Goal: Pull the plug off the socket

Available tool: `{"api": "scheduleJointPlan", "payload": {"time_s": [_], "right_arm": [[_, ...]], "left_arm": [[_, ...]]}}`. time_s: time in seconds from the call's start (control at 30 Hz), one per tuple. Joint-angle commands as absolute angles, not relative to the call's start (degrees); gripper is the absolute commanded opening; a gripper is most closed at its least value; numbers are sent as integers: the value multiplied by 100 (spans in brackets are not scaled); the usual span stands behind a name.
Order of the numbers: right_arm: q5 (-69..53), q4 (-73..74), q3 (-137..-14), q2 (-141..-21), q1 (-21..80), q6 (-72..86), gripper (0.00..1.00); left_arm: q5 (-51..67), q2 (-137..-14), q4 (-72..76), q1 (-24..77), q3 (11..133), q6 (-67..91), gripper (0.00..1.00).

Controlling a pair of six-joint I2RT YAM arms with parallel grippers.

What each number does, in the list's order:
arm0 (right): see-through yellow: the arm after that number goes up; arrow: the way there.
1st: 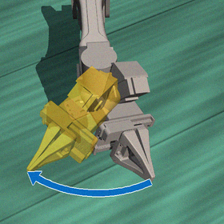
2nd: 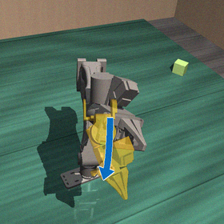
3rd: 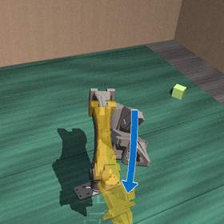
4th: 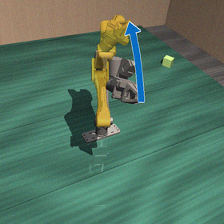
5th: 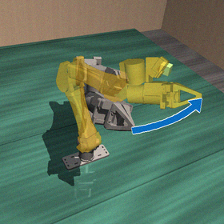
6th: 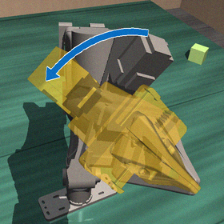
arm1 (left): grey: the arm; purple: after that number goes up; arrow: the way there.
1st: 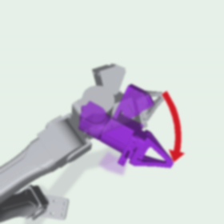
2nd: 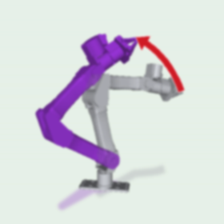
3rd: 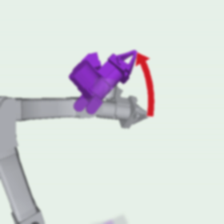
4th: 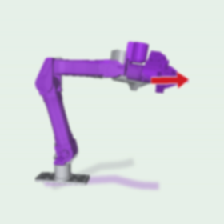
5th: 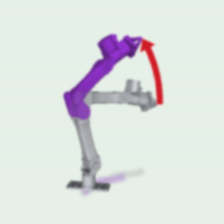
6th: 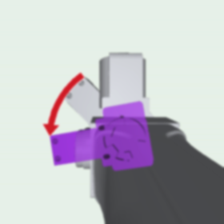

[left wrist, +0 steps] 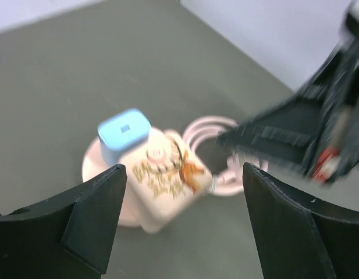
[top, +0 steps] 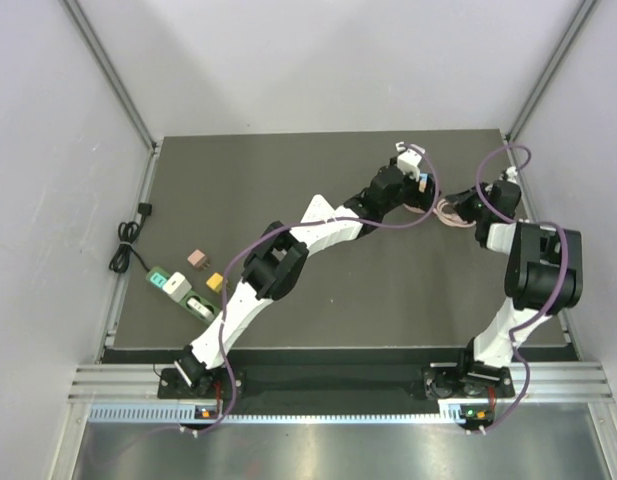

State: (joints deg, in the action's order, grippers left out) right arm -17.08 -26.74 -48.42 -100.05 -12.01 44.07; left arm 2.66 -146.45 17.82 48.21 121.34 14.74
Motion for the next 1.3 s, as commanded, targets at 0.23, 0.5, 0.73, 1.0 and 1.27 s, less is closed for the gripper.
{"api": "scheduleJointPlan", "payload": {"time_s": [0.23, 0.5, 0.73, 1.0, 1.27], "right_arm": [[-2434, -3709, -4711, -10283, -827, 4834, 0], [-2962, -4334, -4544, -10389, -765, 5318, 0], [-1900, -3104, -4421, -9572, -1089, 4387, 0], [-1696, -2979, -4658, -9702, -1178, 4148, 2], [-1960, -3260, -4755, -9949, -1169, 4245, 9]], "left_arm": [[-642, -14985, 1837, 4878, 12876, 1239, 85], [-721, -14933, 1793, 4878, 12762, 1152, 85], [-695, -14915, 1670, 4878, 12727, 967, 84], [-492, -14950, 1635, 4878, 12674, 931, 83], [-659, -15170, 1310, 4869, 13016, 1019, 82]]}}
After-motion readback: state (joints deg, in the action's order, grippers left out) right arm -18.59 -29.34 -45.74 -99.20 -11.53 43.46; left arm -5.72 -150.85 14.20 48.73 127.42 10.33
